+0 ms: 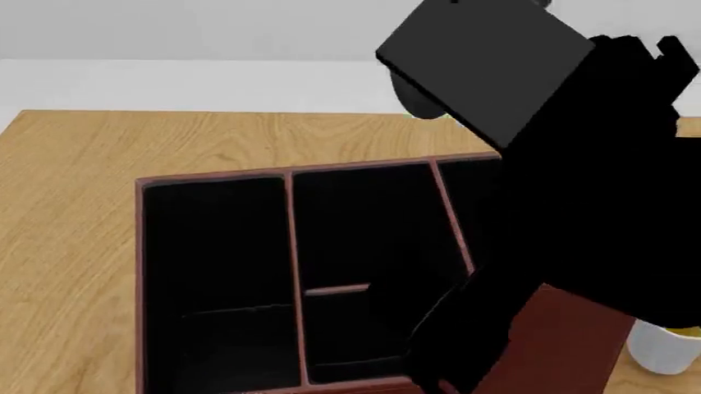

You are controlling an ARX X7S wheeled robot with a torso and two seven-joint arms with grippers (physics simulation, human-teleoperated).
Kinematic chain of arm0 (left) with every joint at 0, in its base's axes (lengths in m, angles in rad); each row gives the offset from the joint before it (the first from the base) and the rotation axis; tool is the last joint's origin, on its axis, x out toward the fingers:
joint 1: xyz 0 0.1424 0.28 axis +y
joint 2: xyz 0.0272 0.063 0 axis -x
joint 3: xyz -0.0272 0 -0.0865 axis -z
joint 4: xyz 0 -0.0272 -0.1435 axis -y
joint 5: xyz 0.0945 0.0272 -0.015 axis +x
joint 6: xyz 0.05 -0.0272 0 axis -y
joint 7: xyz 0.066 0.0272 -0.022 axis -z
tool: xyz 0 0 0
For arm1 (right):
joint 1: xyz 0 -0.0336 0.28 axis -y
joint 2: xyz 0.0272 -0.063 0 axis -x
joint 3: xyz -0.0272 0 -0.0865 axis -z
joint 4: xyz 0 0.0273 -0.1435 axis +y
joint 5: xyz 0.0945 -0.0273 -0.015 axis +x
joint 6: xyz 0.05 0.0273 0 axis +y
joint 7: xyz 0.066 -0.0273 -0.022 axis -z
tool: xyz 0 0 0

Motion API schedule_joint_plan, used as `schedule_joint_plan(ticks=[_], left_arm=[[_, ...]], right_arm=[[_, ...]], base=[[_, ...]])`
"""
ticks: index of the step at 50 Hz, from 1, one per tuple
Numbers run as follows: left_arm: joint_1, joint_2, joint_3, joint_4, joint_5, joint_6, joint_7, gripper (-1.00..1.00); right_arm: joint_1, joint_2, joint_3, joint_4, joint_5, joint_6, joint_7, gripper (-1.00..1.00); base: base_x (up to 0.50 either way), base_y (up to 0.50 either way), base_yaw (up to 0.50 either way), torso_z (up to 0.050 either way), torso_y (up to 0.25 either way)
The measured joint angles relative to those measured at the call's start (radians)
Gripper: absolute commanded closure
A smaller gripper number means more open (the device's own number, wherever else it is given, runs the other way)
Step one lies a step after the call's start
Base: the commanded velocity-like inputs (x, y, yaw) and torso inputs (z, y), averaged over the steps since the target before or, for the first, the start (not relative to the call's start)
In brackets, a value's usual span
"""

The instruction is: Pick up the book and place it in the front compartment of the caddy.

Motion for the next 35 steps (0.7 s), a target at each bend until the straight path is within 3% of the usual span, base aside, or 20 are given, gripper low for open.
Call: schedule_joint_plan(ticks=[8, 16, 35], left_arm=[[-0.009, 0.006, 0.004, -0.005, 0.004, 0.000, 0.002, -1.00], [-0.001, 0.004, 0.003, -0.008, 0.012, 0.012, 0.003, -1.00], [-0.004, 0.007, 0.008, -0.013, 0.020, 0.021, 0.007, -1.00]], right_arm=[[0.174, -0.018, -0.224, -0.001, -0.083, 0.041, -0.299, -1.00], [0.251, -0.031, -0.369, -0.013, -0.096, 0.060, -0.454, -1.00], [0.262, 0.013, -0.558, -0.085, 0.037, 0.030, -0.491, -1.00]], base=[[0.00, 0.00, 0.00, 0.000, 0.000], [0.00, 0.00, 0.00, 0.000, 0.000], [0.00, 0.00, 0.00, 0.000, 0.000]])
